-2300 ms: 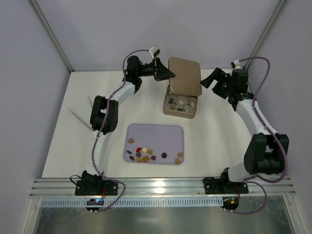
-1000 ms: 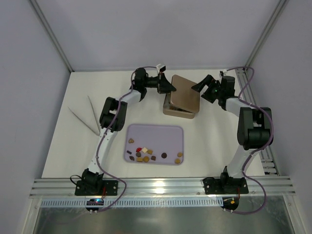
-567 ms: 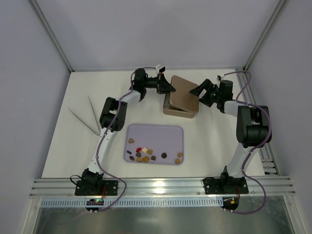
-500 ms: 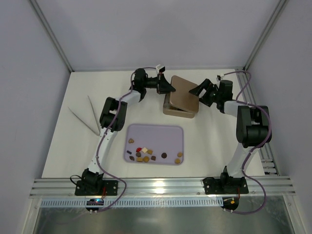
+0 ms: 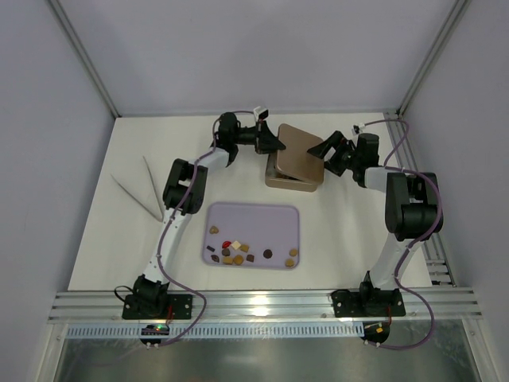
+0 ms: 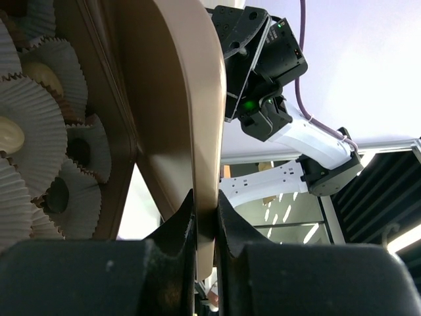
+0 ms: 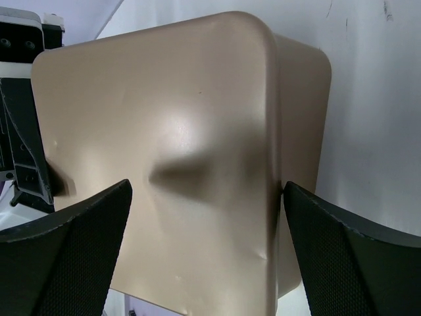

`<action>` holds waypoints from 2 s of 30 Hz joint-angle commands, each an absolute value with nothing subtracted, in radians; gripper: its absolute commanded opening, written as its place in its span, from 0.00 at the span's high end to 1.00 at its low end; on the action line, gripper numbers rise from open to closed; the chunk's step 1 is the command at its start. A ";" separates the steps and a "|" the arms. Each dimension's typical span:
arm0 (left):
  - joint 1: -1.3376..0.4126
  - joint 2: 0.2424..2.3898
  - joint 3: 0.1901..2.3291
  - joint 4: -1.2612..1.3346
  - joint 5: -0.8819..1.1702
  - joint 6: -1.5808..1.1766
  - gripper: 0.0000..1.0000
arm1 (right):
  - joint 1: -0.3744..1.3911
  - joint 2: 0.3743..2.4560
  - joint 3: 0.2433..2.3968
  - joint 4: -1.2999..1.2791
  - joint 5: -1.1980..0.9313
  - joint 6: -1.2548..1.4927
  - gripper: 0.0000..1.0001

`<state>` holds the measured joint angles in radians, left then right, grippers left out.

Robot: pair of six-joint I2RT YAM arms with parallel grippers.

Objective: Pack the chocolate

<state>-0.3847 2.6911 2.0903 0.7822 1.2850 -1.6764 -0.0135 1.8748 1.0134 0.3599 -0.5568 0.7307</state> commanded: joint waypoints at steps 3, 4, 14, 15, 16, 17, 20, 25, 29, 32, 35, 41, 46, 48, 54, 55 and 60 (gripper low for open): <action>-0.364 2.677 2.088 0.847 1.270 -1.677 0.85 | -0.006 1.850 1.014 0.400 -0.554 0.724 0.05; -0.362 2.678 2.086 0.847 1.272 -1.677 0.85 | -0.008 1.848 1.014 0.396 -0.554 0.724 0.06; -0.341 2.668 2.045 0.845 1.250 -1.677 0.74 | -0.008 1.850 1.029 0.365 -0.549 0.718 0.11; -0.338 2.666 2.039 0.845 1.249 -1.672 0.74 | -0.006 1.848 1.028 0.367 -0.549 0.718 0.11; -0.336 2.663 2.033 0.845 1.244 -1.671 0.73 | -0.008 1.850 1.029 0.365 -0.549 0.718 0.11; -0.333 2.661 2.029 0.845 1.244 -1.669 0.73 | -0.006 1.850 1.029 0.364 -0.549 0.716 0.11; -0.327 2.655 2.011 0.845 1.239 -1.666 0.72 | -0.006 1.853 1.034 0.359 -0.549 0.718 0.12; -0.319 2.645 1.982 0.844 1.238 -1.657 0.72 | -0.005 1.852 1.043 0.335 -0.540 0.706 0.14; -0.308 2.632 1.964 0.841 1.236 -1.646 0.72 | -0.003 1.850 1.049 0.310 -0.528 0.695 0.15; -0.301 2.623 1.942 0.839 1.233 -1.638 0.71 | -0.002 1.852 1.055 0.295 -0.523 0.689 0.16; -0.291 2.615 1.924 0.836 1.233 -1.629 0.71 | 0.000 1.848 1.057 0.285 -0.515 0.684 0.16; -0.279 2.603 1.901 0.830 1.238 -1.615 0.71 | 0.000 1.836 1.077 0.239 -0.486 0.661 0.18; -0.272 2.602 1.887 0.819 1.236 -1.601 0.72 | 0.034 1.830 1.106 0.181 -0.453 0.635 0.19; -0.272 2.600 1.884 0.815 1.238 -1.597 0.71 | 0.040 1.825 1.115 0.152 -0.437 0.626 0.19; -0.264 2.597 1.882 0.778 1.235 -1.568 0.71 | 0.057 1.822 1.160 0.066 -0.393 0.598 0.20; -0.264 2.597 1.881 0.772 1.235 -1.563 0.71 | 0.057 1.821 1.170 0.055 -0.381 0.594 0.20; -0.256 2.576 1.862 0.712 1.229 -1.508 0.71 | 0.063 1.822 1.203 0.006 -0.354 0.572 0.20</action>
<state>-0.2699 2.6694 1.8755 0.7498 1.2301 -1.5665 0.0570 1.8744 1.1526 0.0368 -0.3946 0.6125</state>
